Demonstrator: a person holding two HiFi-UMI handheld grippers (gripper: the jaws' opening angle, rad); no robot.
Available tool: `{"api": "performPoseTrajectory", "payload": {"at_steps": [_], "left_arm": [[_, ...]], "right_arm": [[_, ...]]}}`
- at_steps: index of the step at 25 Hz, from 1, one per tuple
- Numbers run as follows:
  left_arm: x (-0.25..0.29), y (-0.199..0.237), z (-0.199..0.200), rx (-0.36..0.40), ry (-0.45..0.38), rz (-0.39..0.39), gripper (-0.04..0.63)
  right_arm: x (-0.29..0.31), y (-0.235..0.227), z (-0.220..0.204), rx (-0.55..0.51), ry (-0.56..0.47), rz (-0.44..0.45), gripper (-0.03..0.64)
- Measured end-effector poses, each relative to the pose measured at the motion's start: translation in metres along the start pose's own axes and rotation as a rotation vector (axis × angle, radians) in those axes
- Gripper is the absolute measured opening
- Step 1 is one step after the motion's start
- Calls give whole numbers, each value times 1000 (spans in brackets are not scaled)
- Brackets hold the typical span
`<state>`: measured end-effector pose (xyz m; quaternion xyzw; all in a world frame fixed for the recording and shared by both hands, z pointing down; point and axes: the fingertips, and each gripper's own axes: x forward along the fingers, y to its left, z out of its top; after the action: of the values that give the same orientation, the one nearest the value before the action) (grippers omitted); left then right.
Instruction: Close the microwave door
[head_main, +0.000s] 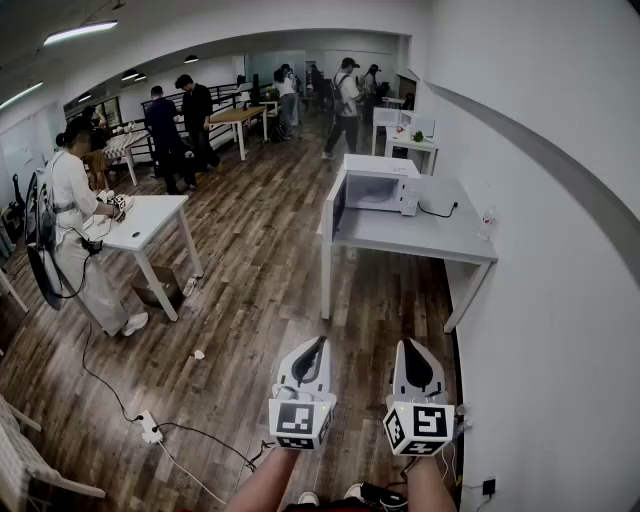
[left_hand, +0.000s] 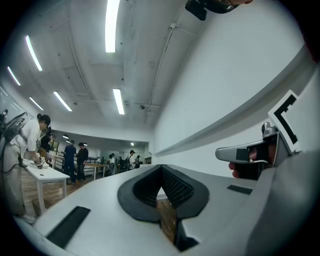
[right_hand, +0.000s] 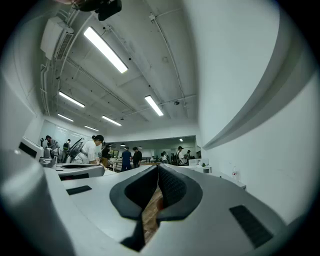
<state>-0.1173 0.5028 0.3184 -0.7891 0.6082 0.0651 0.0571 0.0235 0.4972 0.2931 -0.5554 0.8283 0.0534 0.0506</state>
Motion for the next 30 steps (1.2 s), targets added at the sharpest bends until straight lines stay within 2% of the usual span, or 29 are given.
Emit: {"api": "performPoseTrajectory", "payload": {"at_steps": [17, 30], "left_arm": [[20, -7, -4, -14, 13, 21, 26], [68, -44, -17, 2, 23, 15, 26]], "right_arm": [[13, -22, -6, 26, -1, 2, 28], [31, -80, -19, 56, -14, 16, 29]]}}
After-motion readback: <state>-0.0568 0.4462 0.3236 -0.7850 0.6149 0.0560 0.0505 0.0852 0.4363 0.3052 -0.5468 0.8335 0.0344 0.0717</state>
